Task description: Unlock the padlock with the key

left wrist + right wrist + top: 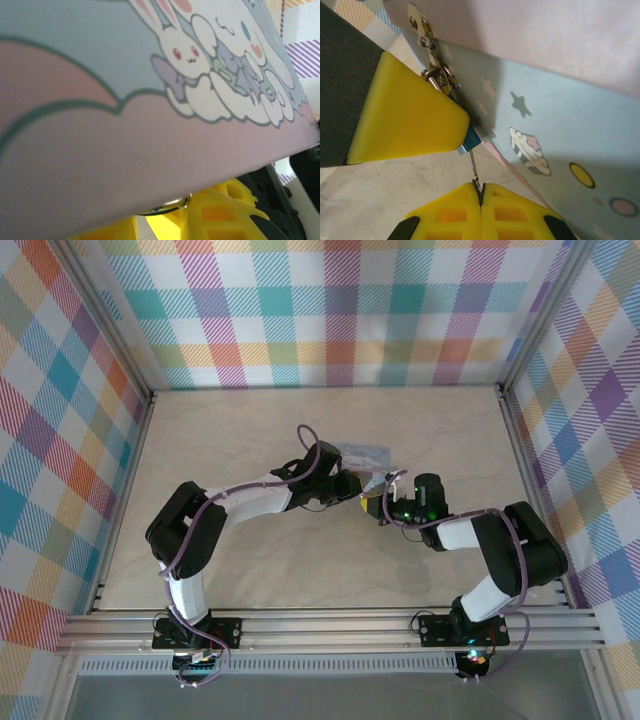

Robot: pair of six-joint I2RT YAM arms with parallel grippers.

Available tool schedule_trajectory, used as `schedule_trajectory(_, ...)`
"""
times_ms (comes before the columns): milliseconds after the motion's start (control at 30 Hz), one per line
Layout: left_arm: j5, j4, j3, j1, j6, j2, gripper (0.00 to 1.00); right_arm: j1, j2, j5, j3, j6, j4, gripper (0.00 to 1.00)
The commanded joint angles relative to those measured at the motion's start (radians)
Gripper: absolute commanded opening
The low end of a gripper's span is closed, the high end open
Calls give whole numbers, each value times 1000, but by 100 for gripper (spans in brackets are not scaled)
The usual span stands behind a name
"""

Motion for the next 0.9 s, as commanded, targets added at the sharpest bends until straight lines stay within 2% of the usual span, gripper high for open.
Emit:
schedule_trajectory(0, 98, -16, 9, -34, 30, -26, 6, -10, -59, 17, 23, -47, 65, 1)
schedule_trajectory(533, 94, -27, 12, -34, 39, -20, 6, -30, -151, 52, 12, -132, -85, 1)
schedule_trajectory(867, 99, -21, 27, -35, 28, -22, 6, -26, -59, 16, 14, -96, -26, 1)
